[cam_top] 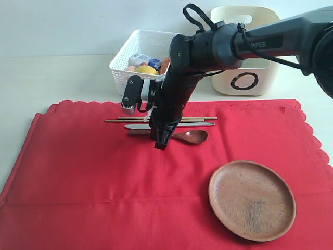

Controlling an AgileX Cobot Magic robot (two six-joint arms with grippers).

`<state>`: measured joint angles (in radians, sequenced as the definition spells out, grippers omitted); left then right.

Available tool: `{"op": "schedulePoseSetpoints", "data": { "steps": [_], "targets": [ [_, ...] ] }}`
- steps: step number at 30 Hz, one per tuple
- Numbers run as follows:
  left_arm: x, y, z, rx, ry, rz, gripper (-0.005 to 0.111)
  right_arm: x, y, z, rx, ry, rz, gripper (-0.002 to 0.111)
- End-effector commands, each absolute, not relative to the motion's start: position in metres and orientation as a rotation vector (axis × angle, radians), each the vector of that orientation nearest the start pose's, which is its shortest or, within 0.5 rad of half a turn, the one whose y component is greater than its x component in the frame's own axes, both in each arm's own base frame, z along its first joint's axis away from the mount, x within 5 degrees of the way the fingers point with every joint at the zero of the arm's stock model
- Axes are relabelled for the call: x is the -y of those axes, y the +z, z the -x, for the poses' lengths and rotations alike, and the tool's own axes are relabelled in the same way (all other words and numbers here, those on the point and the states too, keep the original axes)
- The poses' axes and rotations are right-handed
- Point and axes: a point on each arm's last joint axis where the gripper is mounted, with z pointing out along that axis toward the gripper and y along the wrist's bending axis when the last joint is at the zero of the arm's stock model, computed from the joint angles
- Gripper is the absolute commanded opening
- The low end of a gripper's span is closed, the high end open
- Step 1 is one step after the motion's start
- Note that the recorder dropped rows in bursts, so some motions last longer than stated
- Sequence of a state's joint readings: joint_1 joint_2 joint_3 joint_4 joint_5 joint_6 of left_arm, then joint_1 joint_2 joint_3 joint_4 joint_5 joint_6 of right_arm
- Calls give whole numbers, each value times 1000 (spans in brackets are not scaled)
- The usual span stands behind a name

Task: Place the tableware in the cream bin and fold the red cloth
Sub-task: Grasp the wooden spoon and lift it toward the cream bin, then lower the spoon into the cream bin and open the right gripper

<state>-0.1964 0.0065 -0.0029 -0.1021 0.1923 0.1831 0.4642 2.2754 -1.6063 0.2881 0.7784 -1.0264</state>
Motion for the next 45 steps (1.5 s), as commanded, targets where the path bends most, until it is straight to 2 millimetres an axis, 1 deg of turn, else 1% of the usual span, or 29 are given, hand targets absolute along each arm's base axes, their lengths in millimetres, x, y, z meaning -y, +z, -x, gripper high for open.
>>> {"op": "schedulePoseSetpoints", "data": {
  "steps": [1,4,9,15,20,22,25,29,32,35,40,43,45],
  "targets": [
    [13,196,-54,-1657,-109,-249,1,-220,106,-399,-2281,210,1753,0],
    [13,196,-54,-1657,-109,-249,1,-219,111,-398,-2281,214,1758,0],
    [13,196,-54,-1656,-108,-251,1,-219,131,-397,-2278,209,1704,0],
    [13,196,-54,-1656,-108,-251,1,-216,175,-396,-2212,176,1639,0],
    [13,196,-54,-1657,-109,-249,1,-205,211,-396,-2172,138,1539,0],
    [13,196,-54,-1657,-109,-249,1,-200,225,-397,-2163,130,1482,0],
    [13,196,-54,-1657,-109,-249,1,-187,246,-401,-2155,113,1351,0],
    [13,196,-54,-1657,-109,-249,1,-166,269,-410,-2157,98,1120,0],
    [13,196,-54,-1657,-109,-249,1,-151,280,-418,-2149,96,950,0],
    [13,196,-54,-1657,-109,-249,1,-138,286,-426,-2134,83,841,0],
    [13,196,-54,-1657,-109,-249,1,-123,289,-434,-2098,43,782,0],
    [13,196,-54,-1657,-109,-249,1,-121,292,-437,-2048,-13,788,0],
    [13,196,-54,-1657,-109,-249,1,-119,297,-444,-1991,-14,695,0]
  ]
}}
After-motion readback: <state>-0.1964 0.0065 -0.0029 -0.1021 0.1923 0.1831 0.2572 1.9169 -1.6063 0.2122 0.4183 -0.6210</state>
